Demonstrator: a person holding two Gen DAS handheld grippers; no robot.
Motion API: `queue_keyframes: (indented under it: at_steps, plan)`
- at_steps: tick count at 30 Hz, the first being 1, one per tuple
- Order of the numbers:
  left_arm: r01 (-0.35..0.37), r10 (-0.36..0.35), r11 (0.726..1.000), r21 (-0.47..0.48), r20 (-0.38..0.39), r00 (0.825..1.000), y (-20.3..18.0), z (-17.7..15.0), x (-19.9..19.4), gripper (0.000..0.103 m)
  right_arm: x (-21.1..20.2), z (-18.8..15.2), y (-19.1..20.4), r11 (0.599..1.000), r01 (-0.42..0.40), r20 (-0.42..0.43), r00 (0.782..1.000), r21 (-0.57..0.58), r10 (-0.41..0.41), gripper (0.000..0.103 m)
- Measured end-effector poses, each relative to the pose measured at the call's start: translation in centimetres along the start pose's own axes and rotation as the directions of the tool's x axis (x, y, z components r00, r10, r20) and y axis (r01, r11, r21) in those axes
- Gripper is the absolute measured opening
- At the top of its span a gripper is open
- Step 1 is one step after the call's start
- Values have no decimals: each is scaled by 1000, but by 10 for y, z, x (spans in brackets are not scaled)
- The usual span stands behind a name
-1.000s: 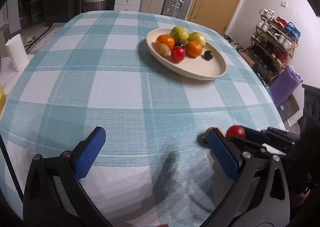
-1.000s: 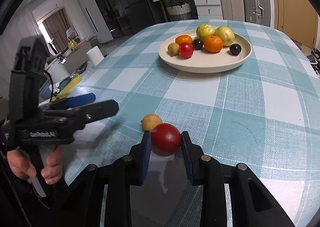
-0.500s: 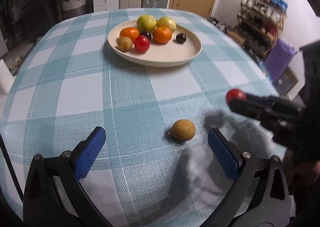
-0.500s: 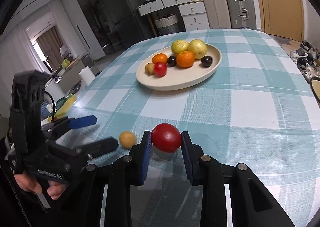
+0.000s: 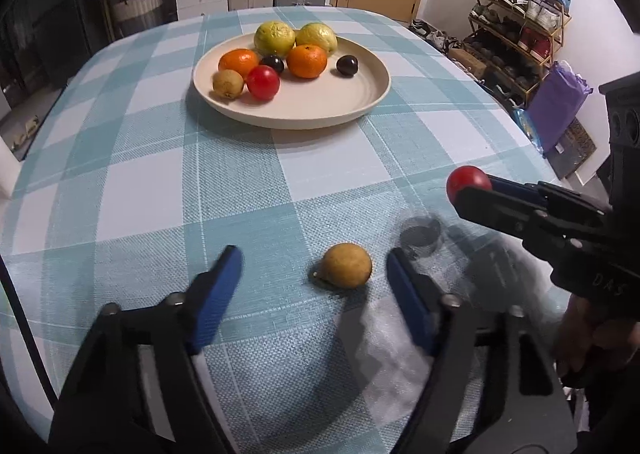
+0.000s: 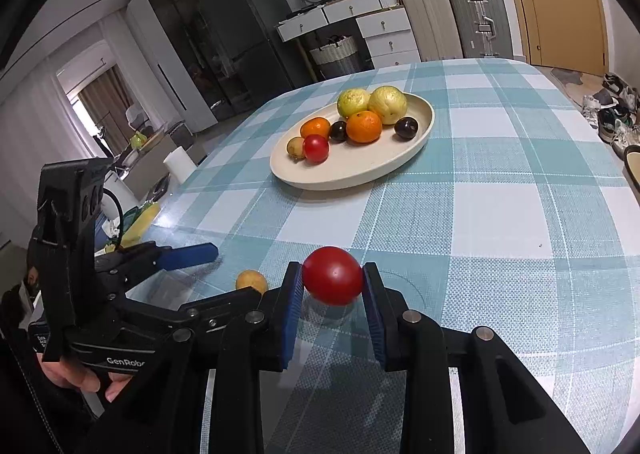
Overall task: Organize fruits
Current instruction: 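Grasp the red tomato with the right tool while the left tool lowers toward the kiwi, then close the left tool on the brown kiwi while the right tool holds the tomato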
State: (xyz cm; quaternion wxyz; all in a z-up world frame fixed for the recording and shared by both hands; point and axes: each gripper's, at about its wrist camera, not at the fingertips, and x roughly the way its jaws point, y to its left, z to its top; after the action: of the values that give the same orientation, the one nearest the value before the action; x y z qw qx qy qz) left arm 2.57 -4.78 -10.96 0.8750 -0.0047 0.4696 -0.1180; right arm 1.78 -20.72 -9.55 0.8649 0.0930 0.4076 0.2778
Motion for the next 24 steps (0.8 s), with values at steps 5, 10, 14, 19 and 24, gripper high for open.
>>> queue_keyframes:
  at_steps: [5, 10, 14, 19, 24]
  plan:
    - [19, -19, 1000, 8, -8, 1000, 0, -1, 1, 51, -2, -2, 0, 1000, 2, 0, 1000, 3, -2, 30]
    - [74, -74, 997, 10, -14, 997, -1, -3, 1, 34, -2, -2, 0, 1000, 3, 0, 1000, 9, -3, 31]
    - [85, -85, 996, 13, -2, 996, -1, -3, -1, 24, -1, -2, -1, 1000, 7, -3, 1000, 10, -7, 31]
    - [120, -120, 993, 6, 8, 993, 3, -3, -5, 24, -1, 0, 0, 1000, 7, -5, 1000, 12, -7, 31]
    - [136, -135, 991, -9, 22, 991, 8, 0, -10, 24, 0, 0, 1, 1000, 11, -10, 1000, 8, -11, 31]
